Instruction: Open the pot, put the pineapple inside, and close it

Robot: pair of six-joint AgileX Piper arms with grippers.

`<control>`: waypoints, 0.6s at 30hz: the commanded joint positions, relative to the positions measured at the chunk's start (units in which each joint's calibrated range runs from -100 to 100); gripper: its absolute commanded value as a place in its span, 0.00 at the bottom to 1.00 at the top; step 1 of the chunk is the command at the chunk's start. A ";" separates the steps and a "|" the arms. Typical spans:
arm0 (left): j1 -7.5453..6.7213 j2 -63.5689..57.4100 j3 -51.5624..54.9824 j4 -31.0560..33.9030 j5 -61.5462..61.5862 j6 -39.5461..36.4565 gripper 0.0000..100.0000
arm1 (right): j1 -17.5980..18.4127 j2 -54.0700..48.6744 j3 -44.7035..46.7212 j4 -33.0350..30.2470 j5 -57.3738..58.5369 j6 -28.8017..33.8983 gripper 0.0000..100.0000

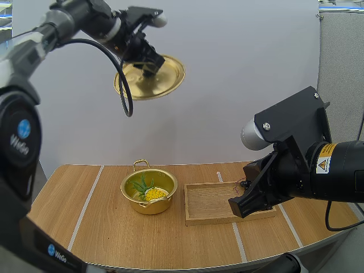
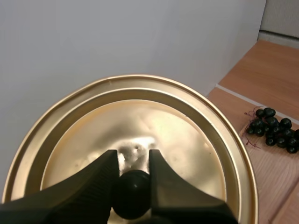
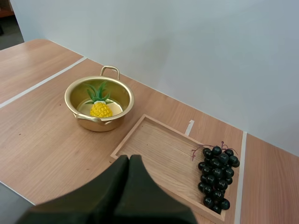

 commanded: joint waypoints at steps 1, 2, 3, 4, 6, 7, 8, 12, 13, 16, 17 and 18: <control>-0.16 5.23 1.36 0.59 0.00 1.93 0.00 | -0.22 -0.45 0.24 -0.36 0.00 -0.10 0.00; -0.16 5.94 1.97 0.59 0.00 2.43 0.00 | -0.22 -0.45 0.24 -0.36 0.00 -0.10 0.00; -0.16 6.61 3.10 0.59 0.00 2.85 0.00 | -0.22 -0.45 0.24 -0.36 0.00 -0.10 0.00; -0.16 7.28 4.48 0.59 0.00 3.53 0.00 | -0.22 -0.45 0.24 -0.36 0.00 -0.10 0.00; -0.16 8.29 7.36 0.59 0.00 4.82 0.00 | -0.22 -0.45 0.24 -0.36 0.00 -0.10 0.00; -0.16 9.01 9.36 0.59 0.00 5.45 0.00 | -0.22 -0.45 0.24 -0.36 0.00 -0.10 0.00; -0.16 9.52 10.63 0.59 0.00 5.93 0.00 | -0.22 -0.45 0.24 -0.36 0.00 -0.10 0.00; -0.16 11.34 16.69 0.59 0.00 8.32 0.00 | -0.22 -0.45 0.24 -0.36 0.00 -0.10 0.00; -0.16 11.49 17.77 0.59 0.00 8.88 0.00 | -0.22 -0.45 0.24 -0.36 0.00 -0.10 0.00; -0.16 11.95 22.44 0.59 0.00 10.83 0.00 | -0.22 -0.45 0.24 -0.36 0.00 -0.10 0.00; -0.16 11.95 24.03 0.59 -1.78 11.44 0.00 | -0.22 -0.45 0.24 -0.36 0.00 -0.10 0.00; -0.16 11.95 25.53 0.59 -3.68 12.13 0.00 | -0.22 -0.45 0.24 -0.36 0.00 -0.10 0.00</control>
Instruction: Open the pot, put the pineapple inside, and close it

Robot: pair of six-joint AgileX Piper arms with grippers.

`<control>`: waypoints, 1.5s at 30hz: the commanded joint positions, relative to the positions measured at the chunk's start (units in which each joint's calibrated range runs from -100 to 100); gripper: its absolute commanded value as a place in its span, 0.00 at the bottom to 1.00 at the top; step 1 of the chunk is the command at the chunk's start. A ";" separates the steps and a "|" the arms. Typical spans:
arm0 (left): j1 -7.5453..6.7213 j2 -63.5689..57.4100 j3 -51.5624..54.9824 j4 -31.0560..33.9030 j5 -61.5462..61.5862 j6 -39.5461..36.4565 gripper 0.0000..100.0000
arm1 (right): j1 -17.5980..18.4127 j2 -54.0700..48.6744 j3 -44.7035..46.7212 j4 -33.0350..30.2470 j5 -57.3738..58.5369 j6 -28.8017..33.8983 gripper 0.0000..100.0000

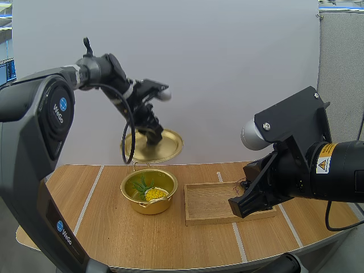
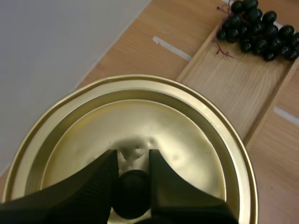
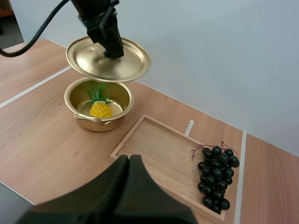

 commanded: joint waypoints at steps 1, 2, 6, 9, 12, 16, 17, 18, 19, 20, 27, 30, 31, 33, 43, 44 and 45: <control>-0.16 0.15 8.01 -0.21 -5.11 4.24 0.00 | -0.22 -0.45 0.24 -0.36 0.00 -0.10 0.00; -0.16 0.15 9.38 -0.21 -6.79 5.00 0.00 | -0.22 -0.45 0.24 -0.36 0.00 -0.10 0.00; 0.12 0.15 13.84 -0.44 -12.74 6.77 0.00 | -0.22 -0.45 0.24 -0.36 0.00 -0.10 0.00; 1.07 0.58 16.16 -1.99 -17.76 7.82 0.00 | -0.22 -0.45 0.24 -0.36 0.00 -0.10 0.00; 2.45 1.99 16.66 -5.13 -16.43 10.00 0.00 | -0.22 -0.45 0.24 -0.36 0.00 -0.10 0.00; 3.12 3.17 16.66 -6.96 -14.82 11.33 0.00 | -0.22 -0.45 0.24 -0.36 0.00 -0.10 0.00; 3.12 3.47 16.66 -7.08 -14.82 11.61 0.00 | -0.22 -0.45 0.24 -0.36 0.00 -0.10 0.00; 3.12 3.72 16.66 -7.18 -14.64 11.83 0.00 | -0.22 -0.45 0.24 -0.36 0.00 -0.10 0.00; 3.12 4.00 16.66 -7.63 -14.69 12.06 0.00 | -0.22 -0.45 0.24 -0.36 0.00 -0.10 0.00; 3.12 4.12 16.66 -7.86 -14.69 12.18 0.00 | -0.22 -0.45 0.24 -0.36 0.00 -0.10 0.00; 3.12 6.71 16.66 -8.47 -15.26 13.07 0.00 | -0.22 -0.45 0.24 -0.36 0.00 -0.10 0.00; 3.12 8.07 16.66 -8.47 -15.26 13.07 0.00 | -0.22 -0.45 0.24 -0.36 0.00 -0.10 0.00; 3.12 8.58 16.66 -8.47 -15.44 13.07 0.00 | -0.22 -0.45 0.24 -0.35 0.00 -0.10 0.00; 3.12 9.24 17.13 -8.47 -17.76 13.07 0.00 | -0.22 -0.45 0.24 -0.35 0.00 -0.10 0.00; 3.12 10.85 17.61 -8.47 -18.90 13.07 0.00 | -0.22 -0.45 0.24 -0.35 0.00 -0.10 0.00; 3.12 10.85 17.61 -8.47 -18.64 13.07 0.00 | -0.22 -0.45 0.24 -0.35 0.00 -0.10 0.00; 3.12 10.85 17.61 -8.47 -18.18 13.07 0.00 | -0.22 -0.45 0.24 -0.35 0.00 -0.10 0.00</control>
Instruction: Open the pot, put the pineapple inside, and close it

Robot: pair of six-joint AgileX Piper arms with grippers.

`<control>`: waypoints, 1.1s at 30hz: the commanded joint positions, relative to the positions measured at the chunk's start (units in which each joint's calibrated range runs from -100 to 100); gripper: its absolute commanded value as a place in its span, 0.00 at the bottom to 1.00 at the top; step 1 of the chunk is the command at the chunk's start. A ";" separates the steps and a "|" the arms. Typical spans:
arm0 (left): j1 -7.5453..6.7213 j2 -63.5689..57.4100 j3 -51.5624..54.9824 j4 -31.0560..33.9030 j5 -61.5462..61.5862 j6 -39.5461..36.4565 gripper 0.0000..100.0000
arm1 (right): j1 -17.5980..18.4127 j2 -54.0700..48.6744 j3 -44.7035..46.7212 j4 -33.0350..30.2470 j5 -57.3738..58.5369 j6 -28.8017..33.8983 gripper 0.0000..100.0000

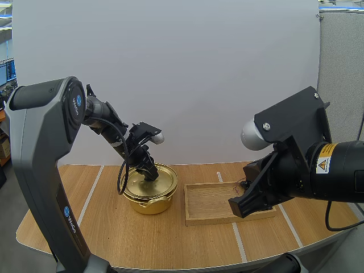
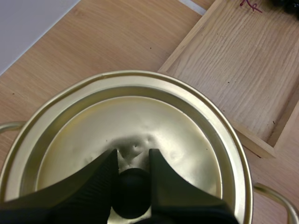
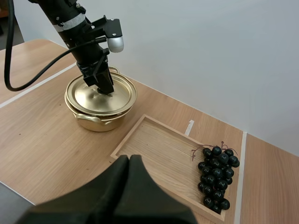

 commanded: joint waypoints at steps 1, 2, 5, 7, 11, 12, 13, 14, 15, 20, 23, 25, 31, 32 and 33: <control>0.04 0.77 0.48 -0.73 0.21 0.15 0.00 | -0.22 -0.45 0.24 -0.35 0.00 -0.10 0.00; 0.04 0.77 0.48 -0.73 0.69 0.15 0.00 | -0.22 -0.45 0.24 -0.35 0.00 -0.10 0.00; 0.04 0.77 0.48 -0.73 3.30 0.15 0.00 | -0.22 -0.45 0.24 -0.35 0.00 -0.10 0.00; 0.04 0.77 0.48 -0.73 4.98 0.22 0.00 | -0.22 -0.45 0.24 -0.35 0.00 -0.10 0.00; 0.04 0.77 0.48 -0.53 6.56 0.22 0.00 | -0.22 -0.45 0.24 -0.35 0.00 -0.10 0.00; 0.04 0.77 0.48 -0.42 6.56 0.11 0.00 | -0.22 -0.45 0.24 -0.35 0.00 -0.10 0.00; 0.04 0.77 0.48 -0.42 6.56 0.01 0.00 | -0.22 -0.45 0.24 -0.35 0.00 -0.10 0.00; 0.04 0.77 0.48 -0.42 6.56 -0.09 0.00 | -0.22 -0.45 0.24 -0.35 0.00 -0.10 0.00; 0.04 0.77 0.48 -0.42 6.37 -0.08 0.00 | -0.22 -0.45 0.24 -0.35 0.00 -0.10 0.00; 0.04 0.77 0.48 -0.42 6.19 -0.08 0.02 | -0.22 -0.45 0.24 -0.35 0.00 -0.10 0.00; 0.04 0.59 0.48 -0.42 6.19 -0.08 0.29 | -0.22 -0.45 0.24 -0.35 0.00 -0.10 0.00; 0.04 0.19 0.48 -0.42 6.19 -0.08 0.64 | -0.22 -0.45 0.24 -0.35 0.00 -0.10 0.00; 0.04 -3.65 0.48 -0.42 6.90 -0.28 1.00 | -0.22 -0.45 0.24 -0.35 0.00 -0.10 0.00; 0.04 -4.73 0.48 -0.42 6.90 -0.28 1.00 | -0.22 -0.45 0.24 -0.35 0.00 -0.10 0.00; 0.04 -5.72 0.48 -0.42 6.74 -0.28 1.00 | -0.22 -0.45 0.24 -0.35 0.00 -0.10 0.00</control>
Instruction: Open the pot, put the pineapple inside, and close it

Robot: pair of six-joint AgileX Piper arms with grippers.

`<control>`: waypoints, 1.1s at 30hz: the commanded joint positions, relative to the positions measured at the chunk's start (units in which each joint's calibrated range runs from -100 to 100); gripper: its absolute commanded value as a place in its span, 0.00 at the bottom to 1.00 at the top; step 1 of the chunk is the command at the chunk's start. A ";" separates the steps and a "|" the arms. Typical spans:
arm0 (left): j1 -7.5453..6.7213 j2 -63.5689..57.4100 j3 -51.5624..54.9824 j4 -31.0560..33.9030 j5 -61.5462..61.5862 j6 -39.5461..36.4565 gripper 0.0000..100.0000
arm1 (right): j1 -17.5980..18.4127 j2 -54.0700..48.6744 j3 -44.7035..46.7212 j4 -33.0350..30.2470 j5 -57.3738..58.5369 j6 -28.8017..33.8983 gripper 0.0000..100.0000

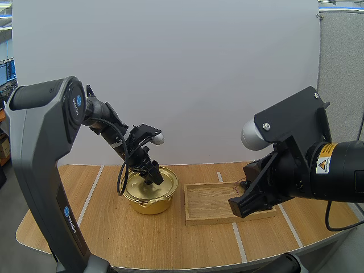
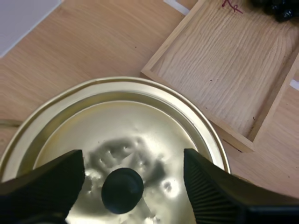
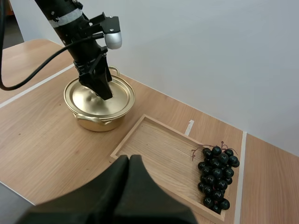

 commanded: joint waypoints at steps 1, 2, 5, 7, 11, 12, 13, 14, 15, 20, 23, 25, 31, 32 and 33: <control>0.04 -5.97 0.16 -0.20 1.69 -0.17 1.00 | -0.22 -0.45 0.24 -0.35 0.00 -0.10 0.00; 0.04 -8.10 0.16 -0.20 1.69 -0.17 1.00 | -0.22 -0.45 0.24 -0.35 0.00 -0.10 0.00; 0.04 -13.48 0.16 -0.20 1.69 -0.17 1.00 | -0.22 -0.45 0.24 -0.35 0.00 -0.10 0.00; 0.04 -18.08 0.16 -0.20 1.69 -0.28 1.00 | -0.22 -0.45 0.24 -0.35 0.00 -0.10 0.00; 0.04 -27.43 0.16 -0.20 2.40 -0.87 1.00 | -0.22 -0.45 0.24 -0.35 0.00 -0.10 0.00; 0.04 -30.65 0.16 -0.20 2.94 -0.87 1.00 | -0.22 -0.45 0.24 -0.35 0.00 -0.10 0.00; 0.04 -32.85 0.16 -0.20 3.41 -0.87 1.00 | -0.22 -0.45 0.24 -0.35 0.00 -0.10 0.00; 0.04 -35.54 0.16 -0.20 4.01 -0.87 1.00 | -0.22 -0.45 0.24 -0.35 0.00 -0.10 0.00; 0.04 -38.23 0.16 -0.20 4.67 -0.87 1.00 | -0.22 -0.45 0.24 -0.35 0.00 -0.10 0.00; 0.04 -50.96 0.16 0.27 6.61 -0.87 1.00 | -0.22 -0.45 0.24 -0.35 0.00 -0.10 0.00; 0.04 -58.58 0.16 0.27 7.25 -1.55 1.00 | -0.22 -0.45 0.24 -0.35 0.00 -0.10 0.00; 0.04 -63.42 0.16 0.27 7.25 -2.47 1.00 | -0.22 -0.45 0.24 -0.35 0.00 -0.10 0.00; 0.04 -74.79 0.16 0.49 7.60 -6.63 1.00 | -0.22 -0.45 0.24 -0.35 0.00 -0.10 0.00; 0.04 -76.03 0.16 0.49 7.92 -7.03 1.00 | -0.22 -0.45 0.24 -0.35 0.00 -0.10 0.00; 0.04 -77.50 0.16 0.49 9.02 -7.41 1.00 | -0.22 -0.45 0.24 -0.35 0.00 -0.10 0.00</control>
